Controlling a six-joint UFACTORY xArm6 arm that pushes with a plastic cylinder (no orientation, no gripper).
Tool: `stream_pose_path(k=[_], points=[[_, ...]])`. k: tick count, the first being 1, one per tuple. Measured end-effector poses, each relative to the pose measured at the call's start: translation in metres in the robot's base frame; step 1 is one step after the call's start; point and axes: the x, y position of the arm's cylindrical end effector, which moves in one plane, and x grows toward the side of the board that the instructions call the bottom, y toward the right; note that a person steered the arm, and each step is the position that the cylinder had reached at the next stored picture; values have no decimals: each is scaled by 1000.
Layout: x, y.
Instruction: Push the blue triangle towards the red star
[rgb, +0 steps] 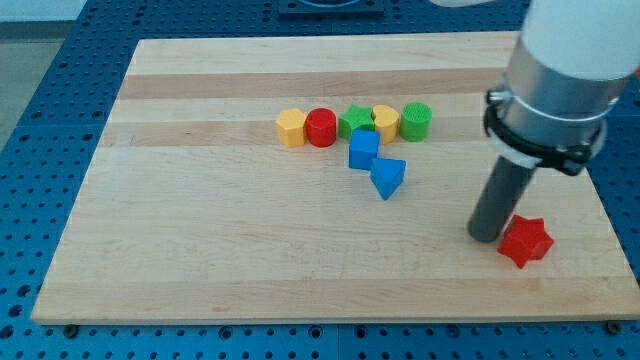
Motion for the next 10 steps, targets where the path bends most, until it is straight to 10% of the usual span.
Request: stream_pose_path(k=[3, 10], points=[[-57, -147], [-85, -73]])
